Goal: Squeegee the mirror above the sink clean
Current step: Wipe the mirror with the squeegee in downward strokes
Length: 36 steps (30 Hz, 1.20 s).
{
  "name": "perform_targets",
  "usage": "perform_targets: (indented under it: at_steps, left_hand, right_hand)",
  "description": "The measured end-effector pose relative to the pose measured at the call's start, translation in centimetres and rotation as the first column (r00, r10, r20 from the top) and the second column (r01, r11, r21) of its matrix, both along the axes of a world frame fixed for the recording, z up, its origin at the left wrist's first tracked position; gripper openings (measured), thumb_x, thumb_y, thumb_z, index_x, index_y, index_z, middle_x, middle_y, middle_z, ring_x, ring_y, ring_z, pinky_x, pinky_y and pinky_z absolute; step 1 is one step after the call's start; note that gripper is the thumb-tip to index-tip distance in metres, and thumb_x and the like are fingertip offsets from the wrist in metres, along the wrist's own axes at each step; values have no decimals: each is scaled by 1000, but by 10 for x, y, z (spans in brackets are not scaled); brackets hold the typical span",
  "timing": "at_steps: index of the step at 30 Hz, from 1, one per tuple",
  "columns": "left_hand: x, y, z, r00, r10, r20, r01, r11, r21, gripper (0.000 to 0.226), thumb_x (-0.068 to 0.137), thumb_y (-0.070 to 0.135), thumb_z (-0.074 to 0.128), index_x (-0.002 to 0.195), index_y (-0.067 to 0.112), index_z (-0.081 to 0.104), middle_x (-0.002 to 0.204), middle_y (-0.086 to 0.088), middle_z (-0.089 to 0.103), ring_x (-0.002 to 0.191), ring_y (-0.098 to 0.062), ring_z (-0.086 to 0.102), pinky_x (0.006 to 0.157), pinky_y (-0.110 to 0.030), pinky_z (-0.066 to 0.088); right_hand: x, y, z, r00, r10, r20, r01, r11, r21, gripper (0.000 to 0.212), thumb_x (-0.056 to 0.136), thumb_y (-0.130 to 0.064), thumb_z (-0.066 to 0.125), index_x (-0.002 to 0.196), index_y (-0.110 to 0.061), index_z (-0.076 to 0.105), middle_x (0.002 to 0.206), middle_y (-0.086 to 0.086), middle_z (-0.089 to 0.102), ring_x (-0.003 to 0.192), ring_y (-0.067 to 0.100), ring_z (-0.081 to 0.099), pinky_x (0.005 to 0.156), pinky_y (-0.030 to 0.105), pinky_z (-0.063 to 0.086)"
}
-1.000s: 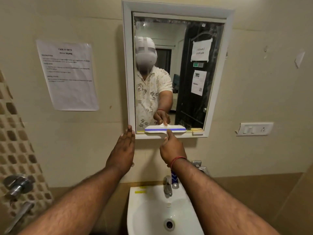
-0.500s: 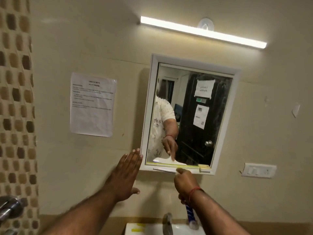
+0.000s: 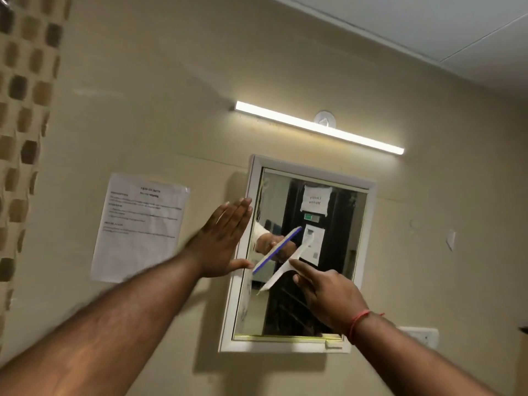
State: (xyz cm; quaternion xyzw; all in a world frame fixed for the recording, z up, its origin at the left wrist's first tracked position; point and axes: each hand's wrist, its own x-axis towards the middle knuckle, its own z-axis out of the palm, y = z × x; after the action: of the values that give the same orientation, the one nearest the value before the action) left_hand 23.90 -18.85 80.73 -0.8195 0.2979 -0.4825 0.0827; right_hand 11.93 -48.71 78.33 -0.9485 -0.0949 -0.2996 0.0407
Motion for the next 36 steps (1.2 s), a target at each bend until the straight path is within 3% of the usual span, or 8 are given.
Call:
perform_targets:
  at_steps: [4, 8, 13, 16, 21, 27, 31, 36]
  left_hand:
    - [1, -3, 53, 997, 57, 46, -59, 997, 43, 134, 94, 95, 40, 174, 1, -13, 183, -20, -25, 170, -35, -21, 139, -57, 10]
    - [0, -4, 99, 986, 166, -21, -165, 985, 57, 154, 80, 103, 49, 168, 6, -32, 174, -14, -47, 163, -32, -41, 139, -54, -8]
    - [-10, -6, 134, 928, 360, -100, -356, 933, 52, 169, 70, 97, 70, 165, 9, -38, 170, -11, -51, 155, -28, -49, 135, -53, -20]
    - [-9, -11, 134, 913, 396, -100, -395, 918, 36, 170, 70, 94, 73, 164, 9, -38, 172, -12, -47, 158, -29, -45, 136, -55, -18]
    - [-4, -30, 129, 872, 472, -130, -477, 879, -10, 174, 68, 90, 79, 162, 5, -41, 173, -17, -44, 159, -33, -40, 137, -58, -15]
    - [-12, -47, 131, 799, 597, -77, -594, 803, 52, 179, 64, 94, 78, 160, -5, -37, 168, -29, -44, 161, -43, -37, 136, -64, -10]
    - [-13, -54, 128, 775, 626, -87, -625, 779, 39, 181, 63, 91, 81, 161, -7, -36, 168, -32, -44, 162, -45, -36, 136, -64, -9]
    - [-16, -58, 128, 764, 637, -102, -637, 770, 35, 181, 63, 90, 82, 160, -6, -36, 171, -31, -41, 163, -44, -33, 136, -63, -11]
  right_hand:
    - [2, 3, 39, 996, 39, 86, -19, 976, -216, 54, 113, -57, 29, 165, -56, 14, 84, -8, 63, 63, 9, 60, 62, 27, 59]
    - [6, 14, 86, 986, 128, 107, -80, 926, -369, 54, 114, -53, 27, 165, -54, 9, 80, -5, 61, 60, 13, 62, 61, 31, 60]
    - [19, 29, 135, 921, 285, 265, -83, 810, -580, 55, 111, -42, 51, 163, -50, 38, 104, 5, 75, 61, 16, 63, 56, 26, 53]
    - [37, 34, 147, 953, 267, 141, -142, 809, -570, 54, 114, -49, 33, 166, -54, 20, 130, 8, 69, 79, 17, 59, 74, 38, 62]
    - [71, 29, 150, 926, 335, 176, -173, 788, -591, 68, 96, -63, 1, 162, -59, 19, 140, 3, 65, 112, 22, 67, 82, 39, 62]
    - [80, 17, 161, 880, 459, 125, -315, 759, -571, 49, 113, -51, 37, 162, -56, 31, 143, -1, 66, 121, 17, 66, 89, 28, 54]
    - [85, 16, 161, 878, 469, 100, -344, 761, -550, 50, 114, -52, 38, 163, -57, 32, 147, -3, 65, 120, 17, 66, 86, 25, 48]
    - [79, 17, 161, 871, 484, 82, -375, 764, -525, 49, 114, -49, 41, 163, -54, 35, 154, -7, 61, 132, 16, 62, 99, 30, 54]
